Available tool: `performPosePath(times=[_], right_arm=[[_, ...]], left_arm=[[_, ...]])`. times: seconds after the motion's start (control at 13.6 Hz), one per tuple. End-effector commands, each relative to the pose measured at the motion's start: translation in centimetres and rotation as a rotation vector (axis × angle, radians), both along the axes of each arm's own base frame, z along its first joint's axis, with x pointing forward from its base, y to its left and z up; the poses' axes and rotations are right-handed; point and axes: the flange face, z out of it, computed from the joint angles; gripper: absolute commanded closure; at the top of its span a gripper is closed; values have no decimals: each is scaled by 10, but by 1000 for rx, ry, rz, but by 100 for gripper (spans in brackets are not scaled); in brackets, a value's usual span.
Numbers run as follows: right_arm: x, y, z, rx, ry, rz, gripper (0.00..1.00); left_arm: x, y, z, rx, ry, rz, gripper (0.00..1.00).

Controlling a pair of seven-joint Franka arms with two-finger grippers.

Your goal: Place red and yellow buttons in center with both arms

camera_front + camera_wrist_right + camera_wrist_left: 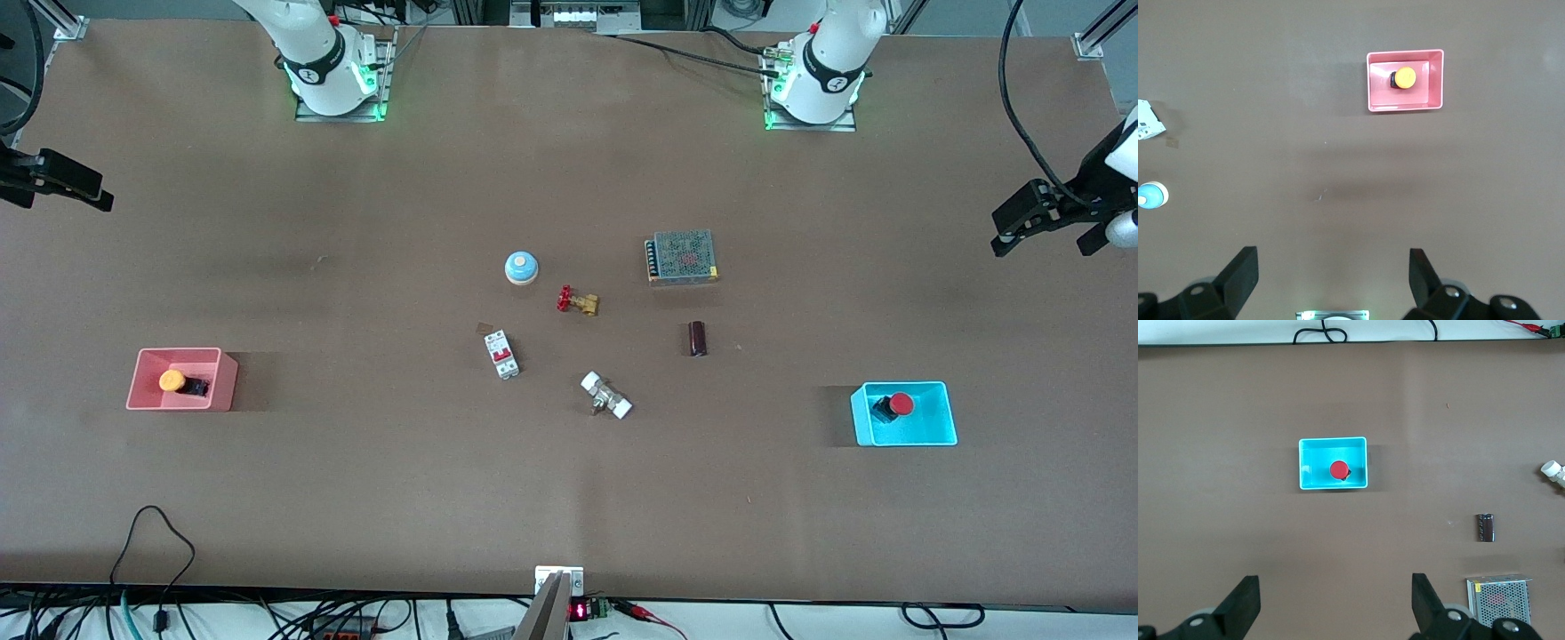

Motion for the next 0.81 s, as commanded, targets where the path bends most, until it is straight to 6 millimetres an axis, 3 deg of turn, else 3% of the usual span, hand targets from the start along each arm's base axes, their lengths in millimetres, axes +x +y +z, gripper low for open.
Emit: performPosePath(times=[0.0, 0.15, 0.3, 0.59, 0.74], right_arm=[[-9, 1, 3, 1, 4, -10, 0], [-5, 0, -1, -11, 3, -4, 0], [8, -6, -25, -18, 41, -26, 0], [53, -47, -110, -32, 89, -77, 0], [81, -54, -162, -55, 70, -72, 0]], left_arm=[[1, -1, 6, -8, -11, 5, 0], [1, 0, 6, -8, -13, 7, 0], [8, 1, -2, -9, -10, 2, 0], [35, 12, -52, -1, 70, 8, 0], [53, 23, -78, -3, 58, 22, 0]])
